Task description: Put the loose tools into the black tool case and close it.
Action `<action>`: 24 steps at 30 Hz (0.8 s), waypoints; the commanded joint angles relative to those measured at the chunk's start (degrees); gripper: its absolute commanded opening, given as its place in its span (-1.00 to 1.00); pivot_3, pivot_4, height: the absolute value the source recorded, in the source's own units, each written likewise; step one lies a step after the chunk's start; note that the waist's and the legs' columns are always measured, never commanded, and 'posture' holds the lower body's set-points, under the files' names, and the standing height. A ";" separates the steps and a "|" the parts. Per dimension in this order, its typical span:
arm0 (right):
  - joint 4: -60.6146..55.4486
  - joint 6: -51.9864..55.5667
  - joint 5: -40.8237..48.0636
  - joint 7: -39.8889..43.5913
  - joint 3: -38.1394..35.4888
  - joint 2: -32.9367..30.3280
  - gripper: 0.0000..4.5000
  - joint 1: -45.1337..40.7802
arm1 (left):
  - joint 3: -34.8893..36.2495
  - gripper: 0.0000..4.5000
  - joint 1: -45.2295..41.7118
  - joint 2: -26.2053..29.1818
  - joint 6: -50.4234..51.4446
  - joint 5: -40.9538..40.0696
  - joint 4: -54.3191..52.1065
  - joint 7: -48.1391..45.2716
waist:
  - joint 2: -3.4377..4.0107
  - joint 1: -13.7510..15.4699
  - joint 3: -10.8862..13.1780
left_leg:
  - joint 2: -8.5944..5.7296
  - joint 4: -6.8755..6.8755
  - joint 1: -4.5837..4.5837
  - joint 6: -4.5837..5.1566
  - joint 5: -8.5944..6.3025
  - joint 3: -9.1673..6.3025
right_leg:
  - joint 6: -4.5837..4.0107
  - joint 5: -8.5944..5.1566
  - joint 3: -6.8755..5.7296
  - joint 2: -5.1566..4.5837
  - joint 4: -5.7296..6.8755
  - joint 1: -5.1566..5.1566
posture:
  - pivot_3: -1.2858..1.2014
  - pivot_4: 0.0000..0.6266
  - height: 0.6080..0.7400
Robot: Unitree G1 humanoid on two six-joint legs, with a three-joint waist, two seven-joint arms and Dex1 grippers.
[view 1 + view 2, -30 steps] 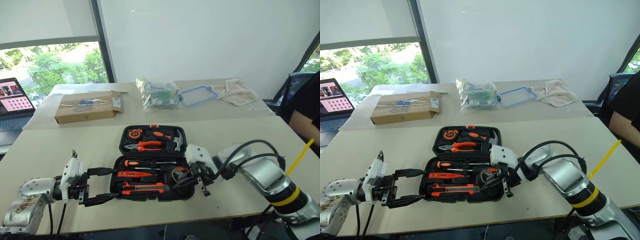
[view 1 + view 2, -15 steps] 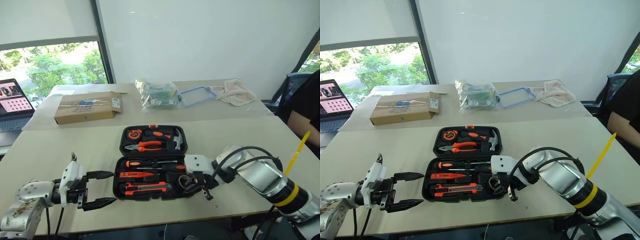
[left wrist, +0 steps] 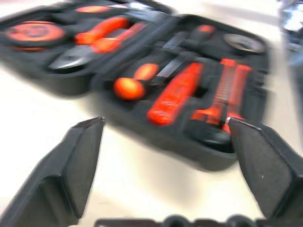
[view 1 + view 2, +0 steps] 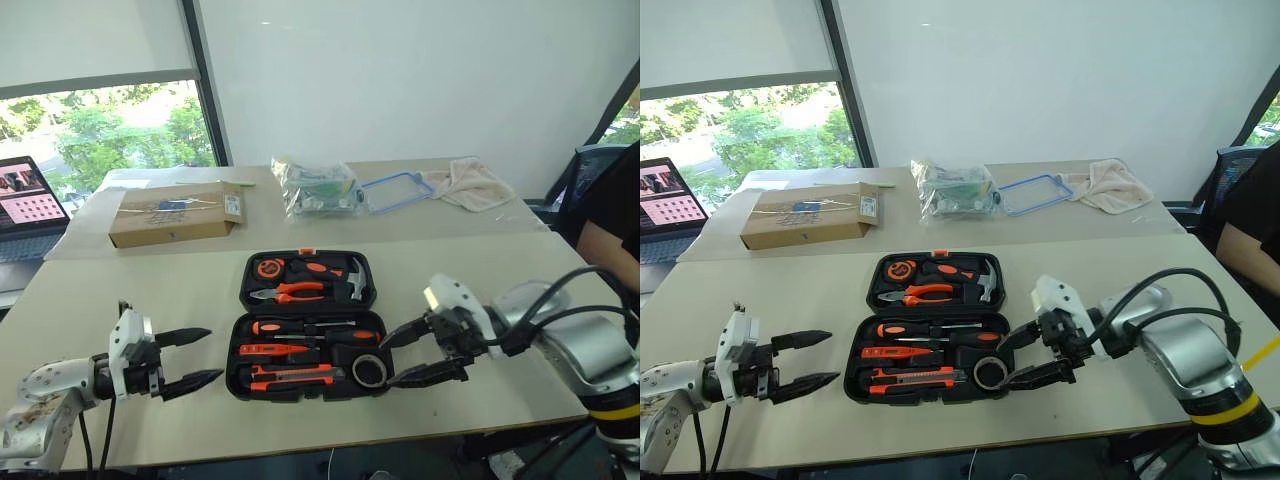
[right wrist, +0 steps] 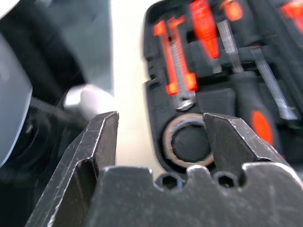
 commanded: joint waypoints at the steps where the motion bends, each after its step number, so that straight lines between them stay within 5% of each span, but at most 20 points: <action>1: 6.53 -10.84 -10.18 -13.64 -1.70 4.06 -0.11 2.94 | -0.56 0.25 -3.98 -1.35 1.86 4.13 2.00 9.17 | -0.01 0.23 -0.01 | -0.03 0.02 0.04 -0.02 0.01 0.04 | 0.00 0.00 0.04 0.01 0.06 0.01 | 0.03 -0.52 1.00; 7: 17.81 -23.69 -20.24 -25.07 1.51 12.40 -0.99 -1.04 | -6.15 -0.69 -9.52 -4.48 6.06 9.71 3.26 17.39 | 0.01 -0.32 0.00 | -0.10 0.00 0.05 -0.06 0.04 0.18 | 0.00 0.01 0.18 0.06 0.27 -0.17 | 0.03 -0.52 1.00; 9: 21.66 -26.16 -21.43 -25.27 2.70 14.55 -1.00 -3.31 | -7.79 -0.97 -10.90 -5.15 7.12 10.77 3.47 18.25 | 0.01 -0.77 0.00 | -0.10 -0.01 0.11 -0.07 0.05 0.20 | 0.00 0.01 0.17 0.08 0.27 -0.14 | 0.03 -0.52 1.00; 15: 27.36 -28.18 -21.78 -20.90 5.25 17.02 -1.00 -7.30 | -12.57 -0.97 -12.27 -6.49 12.17 8.73 0.19 14.27 | 0.01 -1.09 0.00 | -0.09 -0.03 0.12 -0.07 0.05 0.19 | 0.00 0.01 0.16 0.09 0.24 -0.15 | 0.03 -0.52 1.00; 24: 21.20 -21.34 -19.70 -14.61 5.52 14.91 -1.00 -5.08 | -12.36 -0.97 -8.01 -5.45 16.17 7.43 -5.69 12.79 | 0.02 -0.99 0.00 | -0.09 -0.09 0.11 -0.07 0.05 0.10 | 0.00 0.01 0.07 0.08 0.09 -0.13 | 0.03 -0.52 1.00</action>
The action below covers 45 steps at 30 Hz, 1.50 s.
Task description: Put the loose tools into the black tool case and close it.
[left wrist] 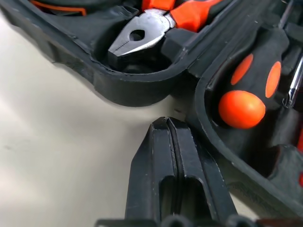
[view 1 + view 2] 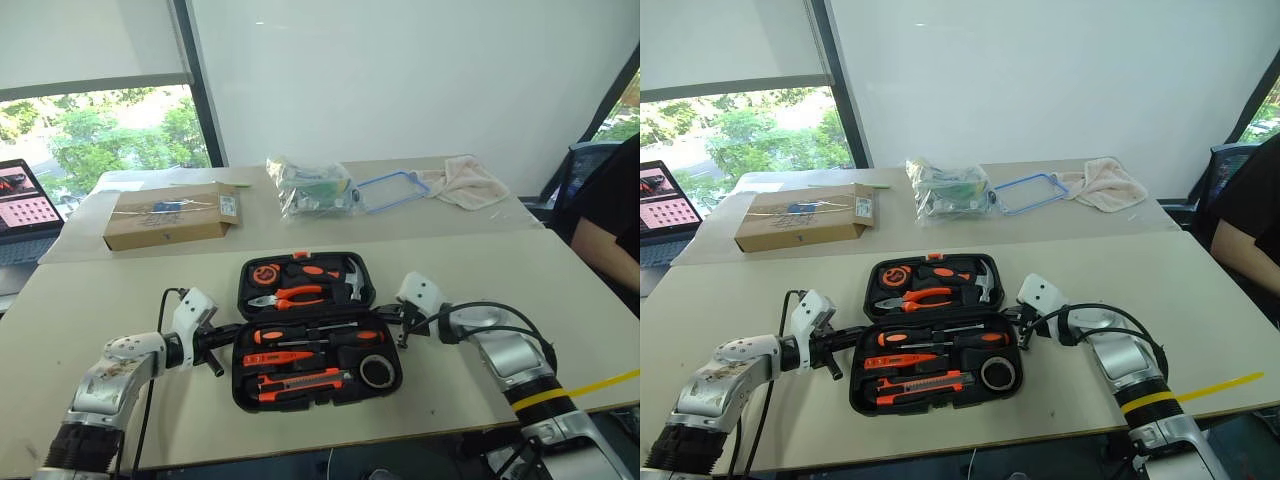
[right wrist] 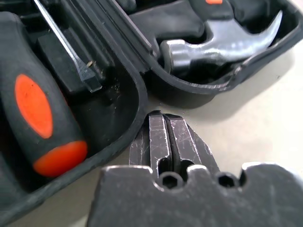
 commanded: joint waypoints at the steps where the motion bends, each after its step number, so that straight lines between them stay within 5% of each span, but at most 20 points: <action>1: -4.48 0.94 1.55 1.43 -0.54 -0.47 -1.00 1.25 | 1.03 -0.97 1.56 0.38 -0.38 -1.02 -2.98 -0.24 | 0.00 -0.01 0.00 | 0.00 0.00 0.00 0.00 0.00 0.00 | 0.00 0.00 0.00 0.01 0.00 0.00 | 0.03 -0.52 1.00; 6: -6.95 2.75 2.75 1.55 -4.91 -4.11 -1.00 2.66 | 8.41 -0.87 3.89 2.98 2.26 -2.32 -2.68 2.48 | 0.02 -0.04 0.01 | 0.00 -0.01 0.00 0.00 0.00 0.00 | 0.00 0.00 0.02 0.01 0.00 -0.02 | 0.03 -0.52 1.00; 8: -10.82 10.00 7.17 5.13 -6.38 -6.58 -0.74 3.71 | 9.48 -0.67 4.70 6.08 6.23 -2.76 -2.70 1.95 | 0.02 0.00 0.01 | 0.01 0.01 0.00 0.00 0.00 0.00 | 0.00 0.00 0.03 0.01 0.02 -0.02 | 0.03 -0.52 1.00; 14: -17.50 34.94 19.64 5.42 -10.53 -8.67 0.14 -1.79 | 14.42 0.37 1.07 11.51 22.66 -12.89 -3.69 -0.38 | 0.01 0.12 0.02 | 0.03 0.02 0.00 0.00 -0.01 0.00 | 0.00 0.00 0.20 -0.01 0.04 0.02 | 0.03 -0.52 1.00; 17: -13.21 49.10 17.01 -1.15 -6.36 -7.67 0.59 -10.98 | 13.55 0.87 -6.13 11.10 36.21 -16.14 -2.50 4.32 | 0.01 0.26 0.02 | 0.01 0.10 -0.03 0.01 -0.01 -0.02 | 0.00 0.00 0.27 -0.02 0.12 0.01 | 0.03 -0.52 1.00; 20: -6.69 55.71 14.90 -6.37 -3.44 -4.51 0.98 -18.99 | 12.92 1.00 -14.25 7.03 45.25 -16.73 -0.45 10.92 | -0.01 0.39 0.02 | -0.02 0.22 -0.10 0.02 -0.01 -0.05 | 0.00 0.00 0.35 -0.07 0.41 -0.06 | 0.03 -0.52 1.00; 27: 7.38 55.95 11.96 -12.83 -2.46 1.87 0.98 -27.65 | 10.62 1.00 -20.30 2.46 51.94 -14.62 0.74 18.63 | -0.03 -0.44 0.00 | -0.19 0.19 -0.25 0.01 0.00 -0.10 | -0.01 0.01 0.32 -0.22 0.74 -0.45 | 0.03 -0.52 1.00; 42: 20.89 51.58 9.38 -11.98 0.81 8.75 0.98 -33.40 | 8.73 1.00 -20.21 3.39 52.60 -12.92 0.96 20.57 | -0.01 -1.86 0.01 | -0.30 0.49 -0.19 -0.04 0.00 -0.09 | -0.12 0.07 0.22 -0.12 0.80 -0.53 | 0.03 -0.52 1.00; 45: 23.36 50.42 8.32 -12.00 1.40 9.41 0.66 -34.14 | 8.77 1.00 -19.68 3.38 52.61 -12.82 0.83 20.84 | -0.01 -1.80 0.00 | -0.31 0.49 -0.19 -0.04 0.00 -0.10 | -0.12 0.07 0.17 -0.12 0.84 -0.53 | 0.03 -0.52 1.00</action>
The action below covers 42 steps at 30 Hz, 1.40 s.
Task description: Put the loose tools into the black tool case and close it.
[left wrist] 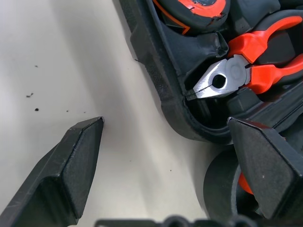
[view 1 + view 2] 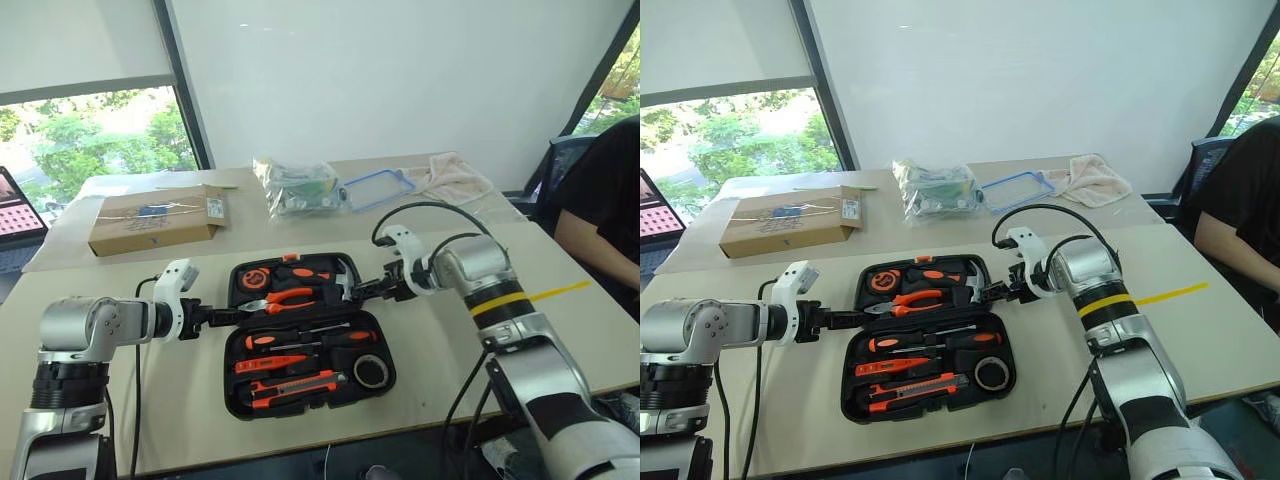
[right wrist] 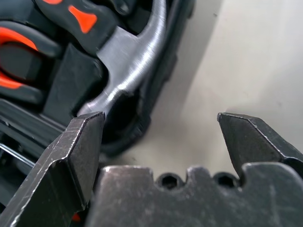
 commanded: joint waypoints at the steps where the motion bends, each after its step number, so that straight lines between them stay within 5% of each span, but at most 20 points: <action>1: 2.74 -2.29 -1.58 -0.29 0.22 0.60 0.50 -2.14 | 0.55 0.89 -0.01 0.67 -0.18 0.69 -0.49 0.89 | 0.00 -0.03 0.00 | 0.00 0.00 0.00 0.00 0.00 0.00 | 0.00 0.00 -0.01 0.00 0.00 0.00 | 0.03 -0.52 1.00; 11: 8.12 -5.32 -2.94 -1.06 -1.17 1.99 -0.99 -4.11 | 2.67 -0.60 -0.54 -1.53 -1.95 1.04 -0.09 3.35 | 0.01 0.00 -0.01 | 0.00 0.00 0.40 -0.02 -0.01 -0.01 | -0.01 0.01 -0.05 -0.01 -0.12 0.47 | 0.03 -0.52 1.00; 13: 5.61 -7.53 -2.22 -0.83 -2.27 1.93 -1.00 -3.29 | 4.27 -0.95 -0.21 -2.96 -3.61 0.99 -0.48 4.19 | 0.02 0.14 0.00 | 0.00 0.00 0.55 -0.02 -0.01 -0.01 | -0.01 0.01 -0.01 -0.02 -0.15 0.61 | 0.03 -0.52 1.00; 17: -4.83 -20.47 -1.48 2.99 -3.31 0.26 -1.00 1.64 | 8.66 -0.99 1.50 -6.71 -12.94 0.06 -2.05 3.54 | 0.03 0.32 0.01 | 0.01 -0.05 0.56 -0.03 -0.01 -0.04 | 0.00 0.01 0.04 0.00 -0.11 0.58 | 0.03 -0.52 1.00; 22: -19.63 -35.25 -1.18 4.13 -6.01 -2.42 -1.00 11.28 | 9.05 -0.99 8.07 -9.74 -36.26 1.96 -6.81 -4.82 | 0.04 0.15 0.02 | 0.01 -0.06 0.26 -0.09 -0.05 -0.05 | 0.00 0.01 -0.05 0.03 -0.08 0.19 | 0.03 -0.52 1.00; 26: -25.45 -59.27 -7.42 5.66 -4.35 -7.62 -1.00 21.45 | 8.07 -0.99 13.16 -10.44 -51.59 5.57 -8.10 -8.64 | 0.05 0.16 0.03 | 0.03 0.04 -0.08 -0.19 -0.10 -0.06 | -0.19 0.12 -0.74 -0.04 0.01 -0.18 | 0.03 -0.52 1.00; 29: -22.68 -79.55 -13.36 5.89 -3.10 -13.54 -1.00 30.67 | 3.22 -0.99 20.97 -7.23 -72.75 14.47 -5.91 -17.05 | 0.05 0.08 0.03 | -0.01 0.00 -0.03 -0.26 -0.14 -0.03 | -0.33 0.20 -1.30 -0.26 -0.10 -0.17 | 0.03 -0.52 1.00; 36: -12.35 -107.15 -26.28 -3.31 -1.73 -19.52 -1.00 39.37 | -2.50 -0.99 28.07 -2.71 -109.15 28.19 7.41 -22.14 | 0.04 0.68 0.02 | 0.01 -0.18 0.84 -0.33 -0.20 0.23 | -0.49 0.32 -1.40 -0.73 -0.55 0.52 | 0.03 -0.52 1.00; 39: -7.25 -111.82 -27.32 -4.31 -1.17 -21.08 -1.00 41.48 | -5.50 -0.99 30.72 -0.39 -114.56 27.75 11.17 -26.35 | 0.12 1.57 -0.05 | 0.22 -0.89 1.60 -0.27 -0.18 0.30 | -0.47 0.49 -1.14 -0.60 -1.03 1.18 | 0.03 -0.52 1.00; 40: -6.34 -113.75 -28.09 -5.26 -1.09 -21.48 -0.65 41.65 | -6.01 -1.00 31.10 0.30 -115.88 27.46 12.02 -26.83 | 0.16 1.75 -0.08 | 0.30 -0.95 1.82 -0.25 -0.19 0.32 | -0.47 0.48 -1.10 -0.55 -1.05 1.42 | 0.03 -0.52 1.00; 41: -5.96 -114.54 -28.16 -5.31 -0.94 -21.75 -0.59 41.80 | -6.26 -1.00 31.37 0.85 -116.03 26.74 12.65 -27.27 | 0.17 1.86 -0.10 | 0.36 -1.04 2.02 -0.18 -0.22 0.32 | -0.47 0.47 -1.06 -0.50 -1.12 1.62 | 0.03 -0.52 1.00; 42: -5.79 -115.39 -28.46 -5.52 -0.80 -22.02 -0.43 41.82 | -6.45 -0.71 31.43 1.39 -116.32 26.16 13.28 -27.51 | 0.17 1.98 -0.10 | 0.41 -1.06 2.08 -0.07 -0.28 0.32 | -0.47 0.46 -1.05 -0.39 -1.13 1.66 | 0.03 -0.52 1.00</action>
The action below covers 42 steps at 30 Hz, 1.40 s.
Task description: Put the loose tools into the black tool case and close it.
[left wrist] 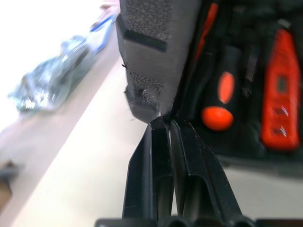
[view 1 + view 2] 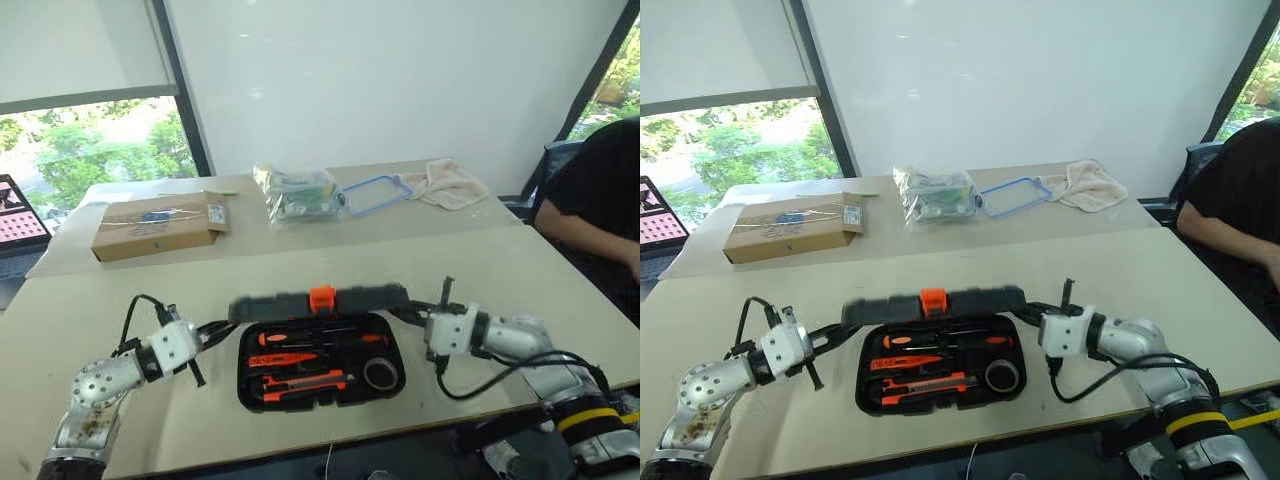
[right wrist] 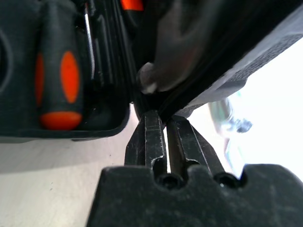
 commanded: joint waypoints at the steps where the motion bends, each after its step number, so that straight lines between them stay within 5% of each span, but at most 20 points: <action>1: 3.93 -3.59 -2.56 -0.09 0.97 -2.12 -0.26 1.76 | -1.12 -0.58 2.61 2.76 -1.87 -0.10 4.58 -3.14 | 0.02 0.05 0.02 | 0.01 0.00 -0.05 0.07 -0.03 -0.01 | 0.00 -0.01 0.00 0.16 -0.02 -0.04 | 0.03 -0.52 1.00; 6: 0.71 -2.36 2.08 1.66 -0.29 -3.64 0.48 4.12 | 0.04 0.20 1.29 4.28 2.27 -4.48 6.85 -4.67 | -0.07 0.12 -0.01 | 0.02 0.10 -0.45 0.17 -0.09 0.15 | -0.01 0.02 0.20 0.45 0.04 -0.66 | 0.03 -0.52 1.00; 10: -9.16 8.64 16.12 8.56 -3.47 -6.33 0.26 11.20 | 1.48 0.37 -0.79 4.58 13.62 -10.27 4.88 -5.36 | -0.07 0.62 -0.01 | 0.05 0.08 -0.54 0.20 -0.10 0.12 | -0.01 0.01 0.22 0.46 0.05 -0.75 | 0.03 -0.52 1.00; 14: -23.19 20.97 26.93 14.38 -6.91 -11.98 -0.31 22.75 | 0.34 -0.09 -6.13 4.08 23.27 -11.62 3.47 -4.52 | -0.05 1.19 0.01 | 0.05 0.23 -0.94 0.21 -0.11 0.10 | 0.00 0.03 0.16 0.46 0.03 -1.03 | 0.03 -0.52 1.00; 17: -34.39 29.87 31.75 16.78 -9.15 -15.62 -0.87 32.74 | -1.85 -0.71 -11.85 2.45 29.59 -11.55 2.70 -4.17 | -0.05 1.76 0.02 | 0.05 0.35 -1.03 0.21 -0.11 0.04 | 0.03 0.06 0.10 0.44 0.02 -1.00 | 0.03 -0.52 1.00; 19: -38.86 34.08 31.49 16.80 -8.71 -16.07 -1.00 36.02 | -3.47 -0.99 -14.79 1.31 30.37 -9.85 3.40 -4.28 | -0.10 1.72 0.01 | 0.06 0.39 -1.02 0.21 -0.11 0.03 | 0.05 0.08 0.10 0.45 0.02 -0.96 | 0.03 -0.52 1.00; 24: -44.80 40.84 27.45 14.13 -5.70 -11.62 -1.00 36.23 | -7.41 -0.99 -20.46 -0.81 32.08 -6.88 5.98 -5.54 | -0.15 1.31 0.04 | 0.08 0.40 -0.98 0.20 -0.11 0.08 | 0.07 0.11 0.22 0.44 0.03 -0.97 | 0.03 -0.52 1.00; 29: -43.45 46.18 21.46 11.32 -0.55 -4.08 -1.00 26.79 | -12.09 -0.99 -22.26 0.04 36.28 -5.65 7.27 -12.32 | -0.20 1.09 0.07 | 0.09 0.42 -0.98 0.20 -0.11 0.09 | 0.03 0.13 0.19 0.54 0.02 -0.99 | 0.03 -0.52 1.00; 42: -26.84 48.94 11.89 6.26 0.67 6.80 -1.00 6.27 | -3.66 -0.99 -11.61 0.58 47.30 -12.56 -5.92 -7.81 | -0.28 0.65 0.14 | 0.02 0.42 -1.07 0.19 -0.11 0.05 | -0.01 0.17 0.05 0.54 0.02 -1.16 | 0.03 -0.52 1.00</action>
